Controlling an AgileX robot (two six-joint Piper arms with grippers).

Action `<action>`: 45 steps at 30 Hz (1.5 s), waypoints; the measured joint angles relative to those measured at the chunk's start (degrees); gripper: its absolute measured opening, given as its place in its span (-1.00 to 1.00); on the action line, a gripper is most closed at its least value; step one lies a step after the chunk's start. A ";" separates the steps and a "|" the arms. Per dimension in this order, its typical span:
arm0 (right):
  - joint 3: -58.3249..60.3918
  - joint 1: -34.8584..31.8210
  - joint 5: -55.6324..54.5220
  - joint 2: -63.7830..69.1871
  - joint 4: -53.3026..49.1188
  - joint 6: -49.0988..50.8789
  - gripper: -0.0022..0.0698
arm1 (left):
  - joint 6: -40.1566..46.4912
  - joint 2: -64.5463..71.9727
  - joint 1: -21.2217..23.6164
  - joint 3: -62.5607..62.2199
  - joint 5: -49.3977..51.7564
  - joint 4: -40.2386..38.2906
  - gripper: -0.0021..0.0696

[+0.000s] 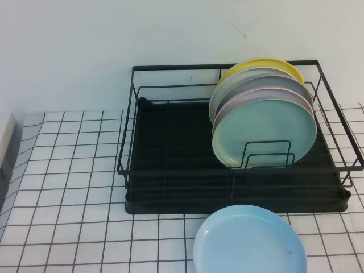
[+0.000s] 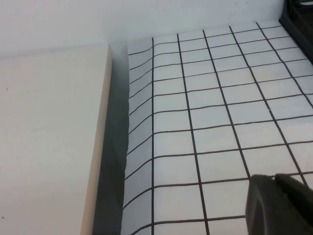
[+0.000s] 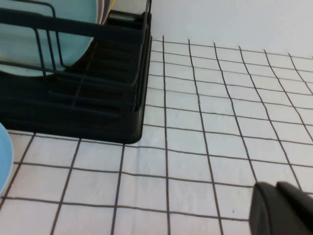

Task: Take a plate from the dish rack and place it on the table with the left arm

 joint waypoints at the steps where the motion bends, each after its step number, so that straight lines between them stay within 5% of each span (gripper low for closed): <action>1: 0.00 0.00 0.00 0.00 0.00 0.00 -0.95 | 0.00 0.00 0.00 0.00 0.00 0.00 -0.95; 45: 0.00 0.00 0.00 0.00 0.00 0.00 -0.95 | 0.03 0.00 0.00 0.22 -2.54 0.31 -0.95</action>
